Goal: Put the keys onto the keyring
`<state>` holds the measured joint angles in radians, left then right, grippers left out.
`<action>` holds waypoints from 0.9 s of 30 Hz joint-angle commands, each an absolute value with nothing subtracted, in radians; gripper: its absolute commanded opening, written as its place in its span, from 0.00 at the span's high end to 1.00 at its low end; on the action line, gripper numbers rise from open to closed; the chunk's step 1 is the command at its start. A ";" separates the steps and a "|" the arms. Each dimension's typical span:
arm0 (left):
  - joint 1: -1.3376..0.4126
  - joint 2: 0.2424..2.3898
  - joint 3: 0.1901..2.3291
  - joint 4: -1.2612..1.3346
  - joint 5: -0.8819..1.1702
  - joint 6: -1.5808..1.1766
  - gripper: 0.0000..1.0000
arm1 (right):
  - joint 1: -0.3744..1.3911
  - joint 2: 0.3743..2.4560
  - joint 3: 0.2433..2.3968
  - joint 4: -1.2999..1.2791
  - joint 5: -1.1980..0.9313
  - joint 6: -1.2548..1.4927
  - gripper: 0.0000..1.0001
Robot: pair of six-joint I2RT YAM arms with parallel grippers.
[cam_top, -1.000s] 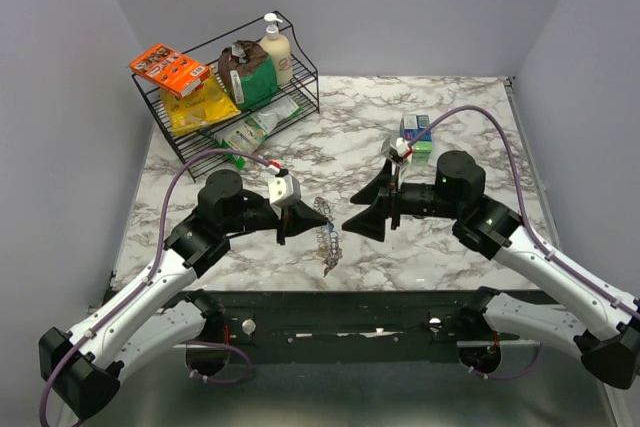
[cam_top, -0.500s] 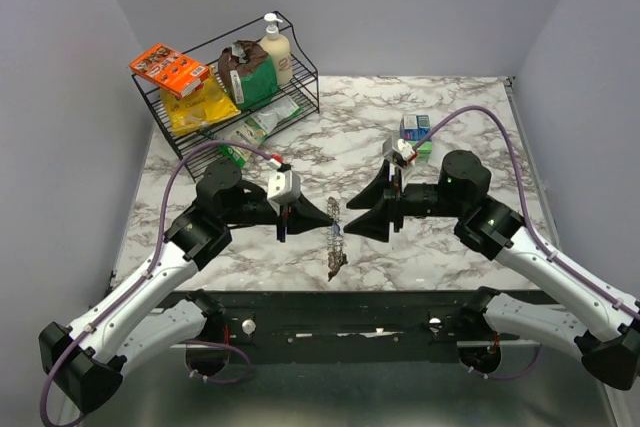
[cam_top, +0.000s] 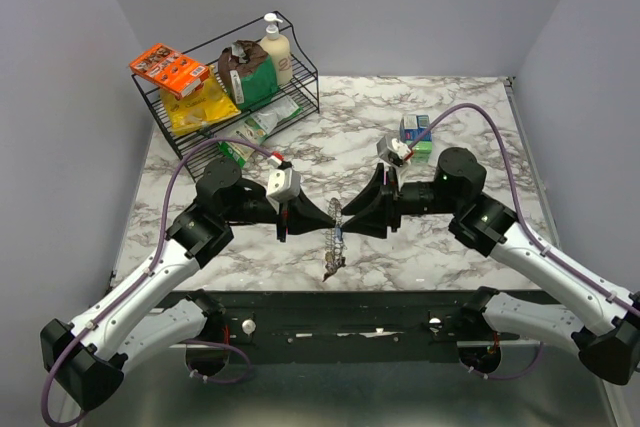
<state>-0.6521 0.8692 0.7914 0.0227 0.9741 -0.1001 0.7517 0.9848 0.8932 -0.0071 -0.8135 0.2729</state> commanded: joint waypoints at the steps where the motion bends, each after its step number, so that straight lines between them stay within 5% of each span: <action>1: -0.655 0.868 0.830 0.092 1.011 -0.124 1.00 | 0.755 1.005 0.907 0.057 -0.862 0.302 0.49; 10: -0.653 0.870 0.831 0.101 1.008 -0.130 1.00 | 0.755 1.023 0.902 0.064 -0.870 0.313 0.58; 27: -0.655 0.859 0.819 0.163 1.011 -0.186 1.00 | 0.755 1.017 0.899 0.061 -0.862 0.321 0.99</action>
<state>-0.6518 0.8772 0.7914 0.0875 0.9840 -0.1715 0.7517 1.0245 0.8932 0.0509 -0.8551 0.3134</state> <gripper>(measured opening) 0.010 0.027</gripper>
